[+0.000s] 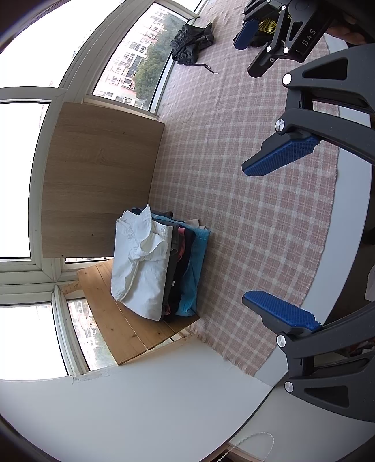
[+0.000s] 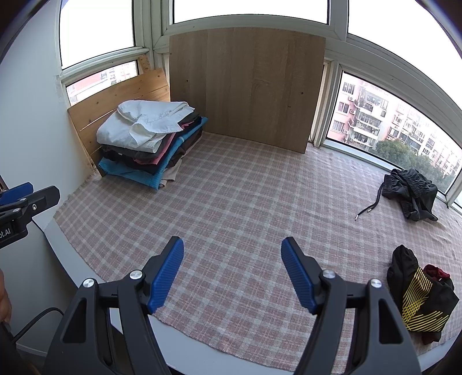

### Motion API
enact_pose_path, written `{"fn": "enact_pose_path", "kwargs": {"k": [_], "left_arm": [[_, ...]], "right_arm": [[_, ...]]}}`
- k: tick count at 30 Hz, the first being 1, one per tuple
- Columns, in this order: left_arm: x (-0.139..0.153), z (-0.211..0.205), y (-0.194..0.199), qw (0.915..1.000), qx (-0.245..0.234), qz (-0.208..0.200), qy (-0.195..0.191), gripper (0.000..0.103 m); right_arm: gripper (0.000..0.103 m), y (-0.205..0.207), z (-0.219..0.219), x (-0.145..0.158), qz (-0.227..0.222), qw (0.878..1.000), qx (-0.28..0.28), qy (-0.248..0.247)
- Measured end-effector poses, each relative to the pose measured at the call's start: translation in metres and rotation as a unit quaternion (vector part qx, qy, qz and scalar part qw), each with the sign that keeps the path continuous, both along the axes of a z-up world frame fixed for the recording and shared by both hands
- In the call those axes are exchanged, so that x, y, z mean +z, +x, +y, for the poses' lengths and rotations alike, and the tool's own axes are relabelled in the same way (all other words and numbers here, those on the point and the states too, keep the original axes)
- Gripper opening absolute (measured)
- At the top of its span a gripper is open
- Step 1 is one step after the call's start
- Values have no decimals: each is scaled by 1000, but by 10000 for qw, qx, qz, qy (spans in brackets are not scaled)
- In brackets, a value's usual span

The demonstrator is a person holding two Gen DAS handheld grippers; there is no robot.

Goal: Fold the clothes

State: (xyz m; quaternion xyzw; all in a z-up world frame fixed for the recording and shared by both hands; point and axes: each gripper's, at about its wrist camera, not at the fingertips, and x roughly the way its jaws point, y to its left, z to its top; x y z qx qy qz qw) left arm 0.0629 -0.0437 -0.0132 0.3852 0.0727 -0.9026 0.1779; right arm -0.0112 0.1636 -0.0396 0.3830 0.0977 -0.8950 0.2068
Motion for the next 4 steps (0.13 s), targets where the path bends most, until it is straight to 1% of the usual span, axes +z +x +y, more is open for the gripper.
{"fn": "enact_pose_path", "kwargs": {"k": [4], "left_arm": [[0, -1, 0, 10000, -15, 56, 39, 81]], "right_arm": [[69, 0, 1, 0, 20, 10000, -21, 13]]}}
